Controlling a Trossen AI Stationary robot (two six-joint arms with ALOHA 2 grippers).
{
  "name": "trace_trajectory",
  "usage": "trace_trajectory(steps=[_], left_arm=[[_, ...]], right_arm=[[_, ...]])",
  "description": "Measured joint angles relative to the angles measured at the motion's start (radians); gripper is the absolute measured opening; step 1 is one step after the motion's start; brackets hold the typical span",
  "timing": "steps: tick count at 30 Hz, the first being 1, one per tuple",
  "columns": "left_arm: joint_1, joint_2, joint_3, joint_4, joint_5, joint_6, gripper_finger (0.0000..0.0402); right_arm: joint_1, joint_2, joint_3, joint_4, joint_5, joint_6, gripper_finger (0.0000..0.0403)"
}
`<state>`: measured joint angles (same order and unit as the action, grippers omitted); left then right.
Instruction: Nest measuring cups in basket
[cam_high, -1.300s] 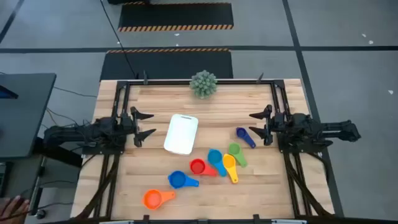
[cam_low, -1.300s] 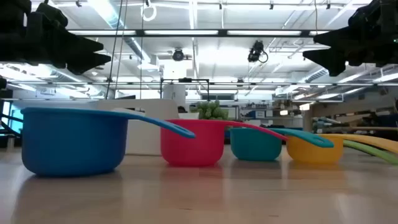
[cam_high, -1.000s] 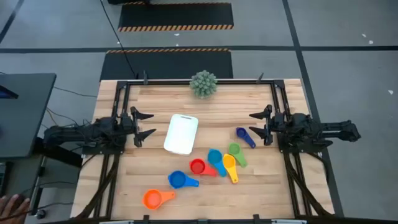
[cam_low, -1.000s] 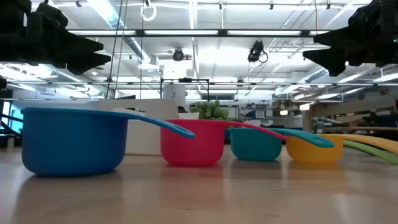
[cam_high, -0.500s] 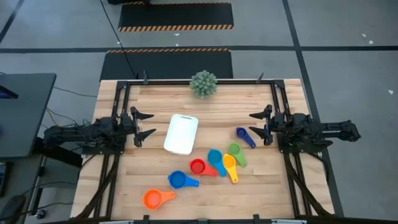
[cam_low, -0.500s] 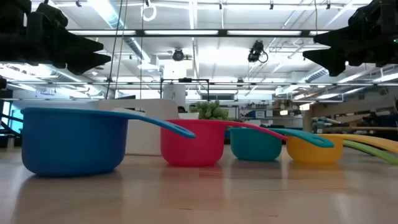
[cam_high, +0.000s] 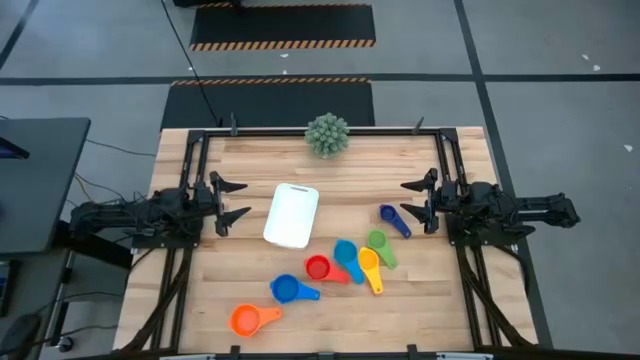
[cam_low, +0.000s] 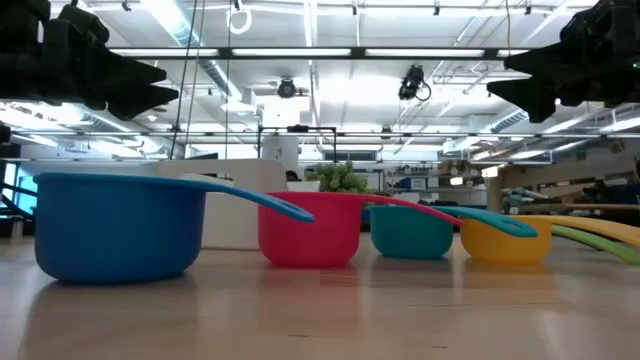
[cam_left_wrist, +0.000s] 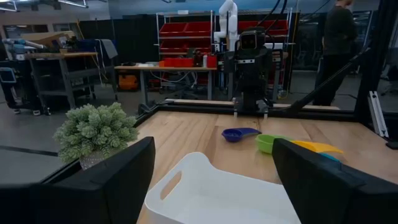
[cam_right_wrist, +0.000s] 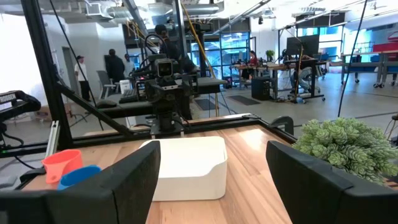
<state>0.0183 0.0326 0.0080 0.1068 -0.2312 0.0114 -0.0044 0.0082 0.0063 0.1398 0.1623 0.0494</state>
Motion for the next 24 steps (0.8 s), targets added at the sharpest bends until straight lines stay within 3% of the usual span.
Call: trace_trajectory(steps=[9, 14, 24], left_arm=[[0.0, 0.0, 0.0, 0.012, 0.0, -0.006, 0.033], [0.0, 0.0, 0.0, 0.043, 0.0, -0.203, 0.033], [0.001, -0.001, 0.0, 0.173, 0.0, -0.236, 0.033]], right_arm=[[0.0, 0.0, 0.0, 0.0, 0.0, 0.0, 0.0299], [0.0, 0.0, 0.0, 0.001, 0.0, -0.006, 0.0299], [0.0, 0.0, 0.0, 0.064, 0.0, -0.019, 0.0299]])
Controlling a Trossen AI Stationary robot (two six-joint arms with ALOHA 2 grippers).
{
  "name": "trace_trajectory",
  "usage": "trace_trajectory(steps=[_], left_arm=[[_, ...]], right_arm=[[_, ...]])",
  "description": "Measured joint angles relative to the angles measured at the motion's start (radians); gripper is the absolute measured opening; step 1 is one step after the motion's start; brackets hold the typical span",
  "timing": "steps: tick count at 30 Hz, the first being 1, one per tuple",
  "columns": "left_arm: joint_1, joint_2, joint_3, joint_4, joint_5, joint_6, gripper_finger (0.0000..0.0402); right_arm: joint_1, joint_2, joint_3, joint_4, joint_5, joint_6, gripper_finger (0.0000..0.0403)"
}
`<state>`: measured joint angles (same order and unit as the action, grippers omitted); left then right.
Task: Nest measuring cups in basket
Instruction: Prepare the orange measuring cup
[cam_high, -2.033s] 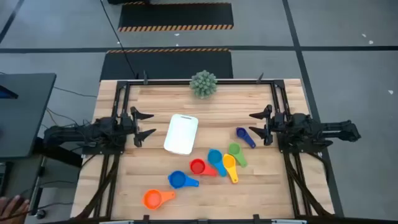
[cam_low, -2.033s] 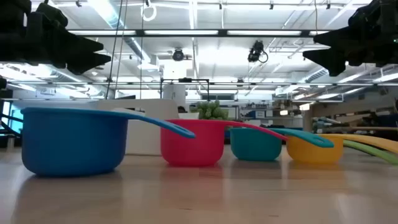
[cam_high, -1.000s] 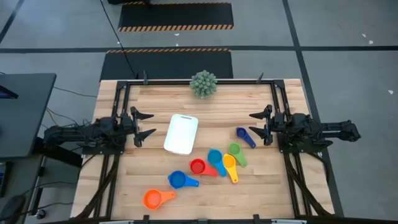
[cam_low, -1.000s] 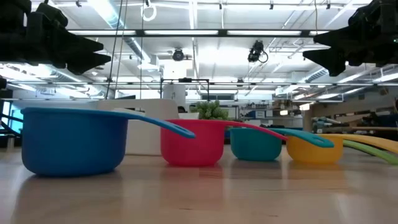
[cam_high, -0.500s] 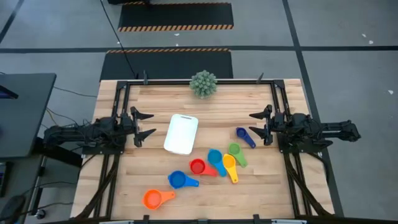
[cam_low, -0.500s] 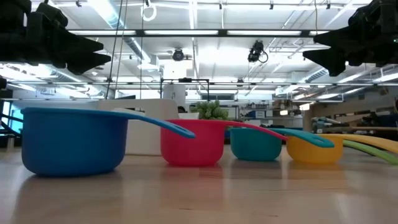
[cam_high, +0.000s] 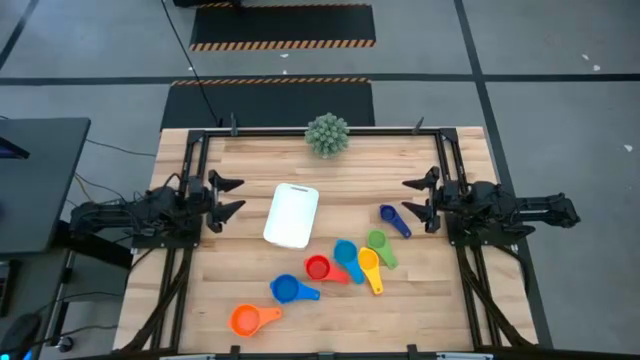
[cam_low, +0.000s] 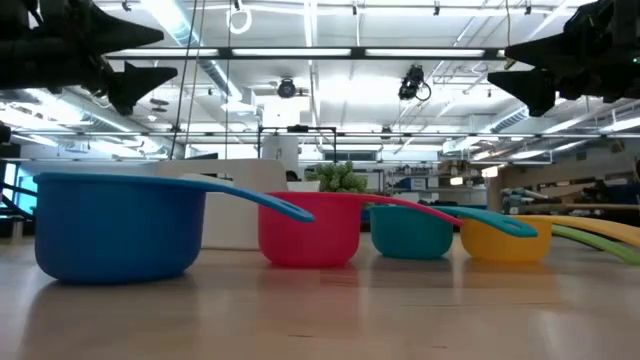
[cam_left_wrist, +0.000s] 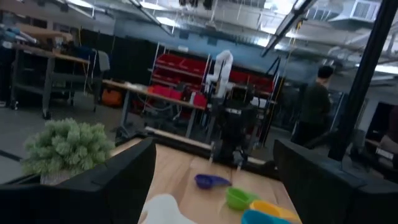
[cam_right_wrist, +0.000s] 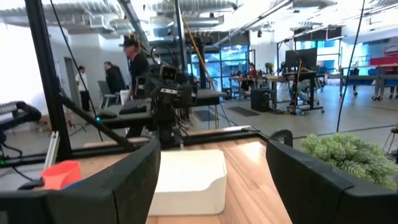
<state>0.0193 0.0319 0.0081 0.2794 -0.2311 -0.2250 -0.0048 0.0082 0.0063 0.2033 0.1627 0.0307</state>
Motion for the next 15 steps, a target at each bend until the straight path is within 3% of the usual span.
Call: trace_trajectory(steps=[12, 15], left_arm=[[0.0, 0.0, 0.0, -0.03, -0.004, -0.03, 0.033], [0.0, 0.001, 0.0, -0.044, 0.064, -0.051, 0.033]], right_arm=[[0.0, 0.0, 0.0, 0.091, 0.0, 0.071, 0.0299], [0.0, 0.0, 0.0, 0.122, -0.036, 0.11, 0.0299]])
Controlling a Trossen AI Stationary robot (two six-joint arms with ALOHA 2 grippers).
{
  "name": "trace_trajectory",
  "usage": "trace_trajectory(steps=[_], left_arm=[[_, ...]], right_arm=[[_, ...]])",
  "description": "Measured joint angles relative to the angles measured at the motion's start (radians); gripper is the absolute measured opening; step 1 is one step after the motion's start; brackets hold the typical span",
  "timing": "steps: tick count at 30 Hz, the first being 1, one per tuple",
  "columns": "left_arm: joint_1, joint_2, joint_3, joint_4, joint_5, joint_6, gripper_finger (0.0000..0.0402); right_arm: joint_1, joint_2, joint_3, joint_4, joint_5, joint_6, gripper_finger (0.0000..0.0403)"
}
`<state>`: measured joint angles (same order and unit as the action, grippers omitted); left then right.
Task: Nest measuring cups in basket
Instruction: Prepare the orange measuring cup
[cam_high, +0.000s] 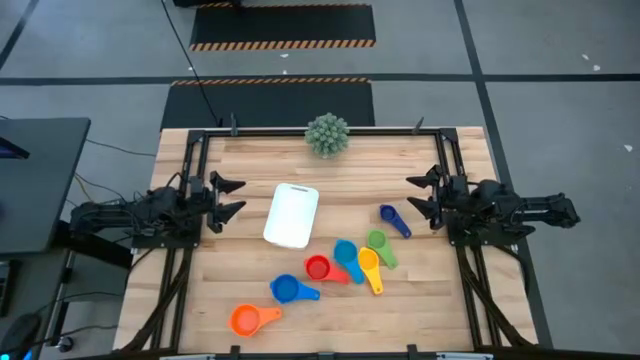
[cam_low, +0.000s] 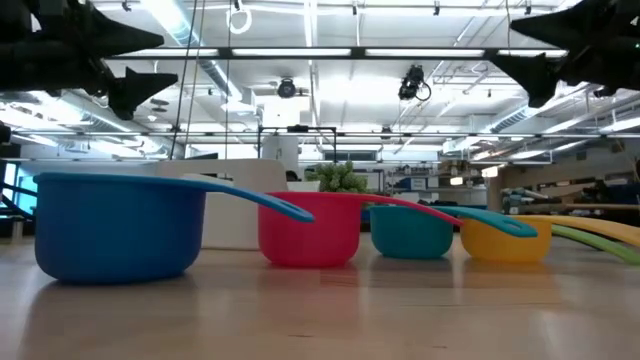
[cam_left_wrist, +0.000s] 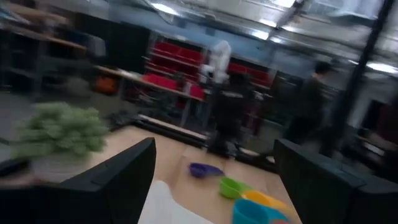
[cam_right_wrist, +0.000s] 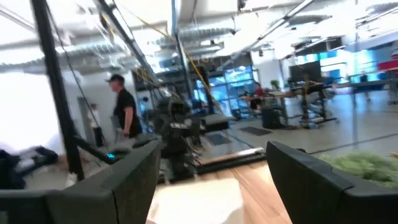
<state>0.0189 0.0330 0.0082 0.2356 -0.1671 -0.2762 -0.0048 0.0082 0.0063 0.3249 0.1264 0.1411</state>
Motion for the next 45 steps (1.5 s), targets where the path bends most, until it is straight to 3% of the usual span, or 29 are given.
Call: trace_trajectory(steps=[5, 8, 14, 26, 31, 45], left_arm=[[0.0, 0.0, 0.0, 0.004, 0.337, 0.118, 0.033], [-0.002, 0.0, 0.0, 0.004, 0.395, 0.171, 0.033], [-0.002, 0.045, 0.0, 0.052, 0.249, 0.201, 0.033], [-0.015, 0.337, 0.125, 0.085, 0.203, 0.204, 0.0309], [-0.085, 0.485, 0.183, 0.08, 0.18, 0.152, 0.0289], [-0.35, 0.893, 0.424, -0.015, -0.102, 0.077, 0.0262]], right_arm=[[0.0, 0.0, 0.0, 0.012, -0.037, 0.036, 0.0299], [0.0, 0.007, 0.0, 0.018, -0.037, 0.038, 0.0299], [0.0, 0.076, 0.0, 0.04, -0.011, 0.01, 0.0299], [0.03, 0.338, 0.064, 0.156, -0.06, -0.03, 0.0299], [0.059, 0.46, 0.076, 0.222, -0.058, -0.044, 0.0299], [0.156, 0.691, 0.077, 0.448, -0.005, -0.116, 0.0299]])
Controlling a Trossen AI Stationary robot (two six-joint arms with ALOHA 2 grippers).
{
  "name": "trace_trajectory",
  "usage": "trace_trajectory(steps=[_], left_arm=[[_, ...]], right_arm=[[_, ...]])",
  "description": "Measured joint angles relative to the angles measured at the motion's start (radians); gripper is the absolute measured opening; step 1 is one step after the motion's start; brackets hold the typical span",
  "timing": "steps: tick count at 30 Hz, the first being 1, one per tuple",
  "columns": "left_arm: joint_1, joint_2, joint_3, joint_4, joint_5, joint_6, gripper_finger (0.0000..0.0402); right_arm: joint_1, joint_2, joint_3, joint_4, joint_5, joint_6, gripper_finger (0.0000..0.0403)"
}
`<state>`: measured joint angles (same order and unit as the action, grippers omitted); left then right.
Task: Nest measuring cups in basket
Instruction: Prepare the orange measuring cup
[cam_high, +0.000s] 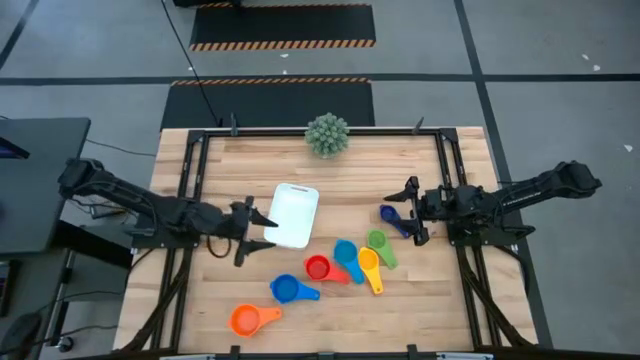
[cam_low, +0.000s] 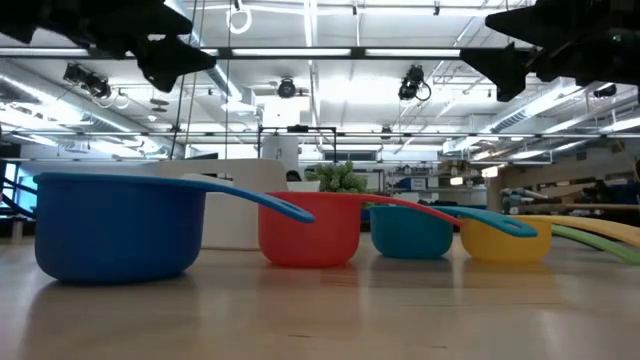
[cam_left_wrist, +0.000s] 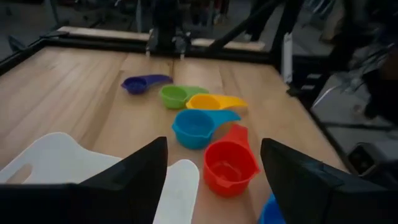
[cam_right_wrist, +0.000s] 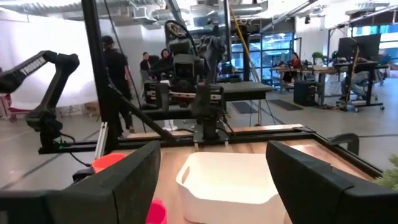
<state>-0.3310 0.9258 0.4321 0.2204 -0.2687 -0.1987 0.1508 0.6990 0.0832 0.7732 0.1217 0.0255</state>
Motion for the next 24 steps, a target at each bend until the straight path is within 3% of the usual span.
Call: trace_trajectory(steps=[11, 24], left_arm=[[-0.101, 0.285, 0.281, -0.22, -0.091, -0.088, 0.0258], [-0.201, 0.561, 0.568, -0.435, -0.139, -0.2, 0.0258]], right_arm=[[0.134, 0.121, 0.014, 0.065, 0.09, -0.008, 0.0299], [0.183, 0.27, 0.234, -0.085, 0.125, -0.071, 0.0299]])
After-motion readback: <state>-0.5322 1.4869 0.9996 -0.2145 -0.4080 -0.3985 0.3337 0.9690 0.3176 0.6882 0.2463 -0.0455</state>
